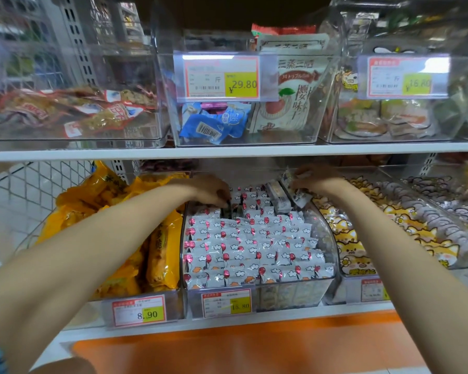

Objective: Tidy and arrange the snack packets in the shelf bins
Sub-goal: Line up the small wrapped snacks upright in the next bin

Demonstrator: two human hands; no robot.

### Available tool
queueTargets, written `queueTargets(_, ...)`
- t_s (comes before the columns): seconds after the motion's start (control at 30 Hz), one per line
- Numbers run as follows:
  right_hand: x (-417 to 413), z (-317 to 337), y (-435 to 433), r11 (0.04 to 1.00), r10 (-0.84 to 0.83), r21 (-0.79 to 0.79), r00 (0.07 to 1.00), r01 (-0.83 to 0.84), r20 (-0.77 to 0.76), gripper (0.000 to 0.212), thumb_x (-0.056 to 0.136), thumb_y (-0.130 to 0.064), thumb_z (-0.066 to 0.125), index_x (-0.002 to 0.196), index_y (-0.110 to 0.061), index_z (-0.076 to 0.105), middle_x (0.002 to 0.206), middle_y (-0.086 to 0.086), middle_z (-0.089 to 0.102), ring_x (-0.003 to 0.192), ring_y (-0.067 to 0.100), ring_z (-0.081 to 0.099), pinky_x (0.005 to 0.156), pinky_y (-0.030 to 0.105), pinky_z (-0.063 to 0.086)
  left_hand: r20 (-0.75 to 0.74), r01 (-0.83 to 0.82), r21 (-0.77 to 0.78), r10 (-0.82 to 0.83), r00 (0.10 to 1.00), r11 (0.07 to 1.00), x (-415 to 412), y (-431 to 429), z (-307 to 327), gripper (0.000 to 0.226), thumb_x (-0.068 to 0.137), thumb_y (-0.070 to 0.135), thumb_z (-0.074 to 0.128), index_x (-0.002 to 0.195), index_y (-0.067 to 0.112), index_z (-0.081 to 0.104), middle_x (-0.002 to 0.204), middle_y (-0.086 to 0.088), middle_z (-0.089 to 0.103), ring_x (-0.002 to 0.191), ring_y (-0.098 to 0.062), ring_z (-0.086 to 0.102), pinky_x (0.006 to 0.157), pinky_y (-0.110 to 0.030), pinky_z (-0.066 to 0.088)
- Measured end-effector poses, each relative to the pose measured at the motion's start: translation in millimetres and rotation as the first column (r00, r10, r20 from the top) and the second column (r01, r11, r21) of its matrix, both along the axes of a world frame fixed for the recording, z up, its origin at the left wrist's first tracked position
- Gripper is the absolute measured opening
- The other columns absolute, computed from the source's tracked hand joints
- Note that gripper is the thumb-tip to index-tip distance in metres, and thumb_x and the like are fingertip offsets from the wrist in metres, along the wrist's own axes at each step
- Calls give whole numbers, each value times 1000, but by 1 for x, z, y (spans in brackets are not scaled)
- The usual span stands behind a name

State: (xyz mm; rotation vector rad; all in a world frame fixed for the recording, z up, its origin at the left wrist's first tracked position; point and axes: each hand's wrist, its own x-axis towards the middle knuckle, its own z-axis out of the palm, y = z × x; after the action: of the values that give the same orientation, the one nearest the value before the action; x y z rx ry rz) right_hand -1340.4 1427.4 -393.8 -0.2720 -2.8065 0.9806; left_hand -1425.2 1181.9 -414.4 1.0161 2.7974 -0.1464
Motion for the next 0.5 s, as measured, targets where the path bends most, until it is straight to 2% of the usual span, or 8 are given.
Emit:
queueTargets(0.1, 0, -2, 1, 1000, 7, -24, 1000, -7, -5, 46, 83, -21, 70, 125, -11, 56, 130, 10, 55, 104, 21, 52, 71, 21, 38, 135, -63, -8, 64, 989, 998, -2, 8, -11, 41, 95, 35, 49, 134, 23, 43, 133, -8, 50, 116, -26, 50, 99, -38, 42)
queueTargets(0.17, -1, -4, 2, 999, 13, -47, 1000, -14, -20, 45, 82, -20, 71, 124, -10, 57, 128, 12, 56, 98, 18, 49, 65, 22, 37, 203, -121, 103, 98, 974, 987, -3, 8, -15, 46, 93, 29, 53, 135, 20, 34, 129, -10, 53, 111, -26, 52, 94, -38, 45)
queueTargets(0.23, -2, -5, 4, 998, 19, -59, 999, -21, -33, 45, 82, -21, 72, 123, -10, 57, 127, 13, 57, 97, 18, 50, 67, 22, 37, 237, -158, 195, 110, 965, 968, -4, 10, -18, 57, 90, 27, 59, 138, 20, 28, 129, -7, 54, 113, -25, 52, 97, -39, 44)
queueTargets(0.3, -2, -6, 5, 998, 18, -62, 999, -20, -36, 44, 82, -24, 72, 122, -11, 58, 125, 12, 58, 101, 20, 52, 69, 22, 37, 204, -164, 201, 123, 971, 966, -6, 14, -22, 61, 88, 30, 62, 139, 22, 29, 131, -6, 53, 118, -27, 51, 101, -40, 41)
queueTargets(0.4, -3, -7, 4, 998, 23, -61, 999, -26, -41, 45, 81, -27, 72, 122, -15, 58, 122, 10, 60, 104, 22, 55, 76, 22, 36, 93, -144, 185, 129, 987, 972, -10, 21, -28, 55, 85, 32, 65, 132, 21, 40, 126, -7, 55, 114, -27, 51, 97, -37, 42)
queueTargets(0.5, -1, -4, 1, 993, 57, -102, 997, -62, -49, 43, 82, -27, 71, 122, -17, 57, 110, 6, 60, 94, 19, 55, 69, 21, 39, -17, -100, 194, 105, 994, 976, -9, 27, -32, 47, 82, 32, 68, 120, 18, 45, 118, -6, 55, 109, -25, 49, 91, -35, 41)
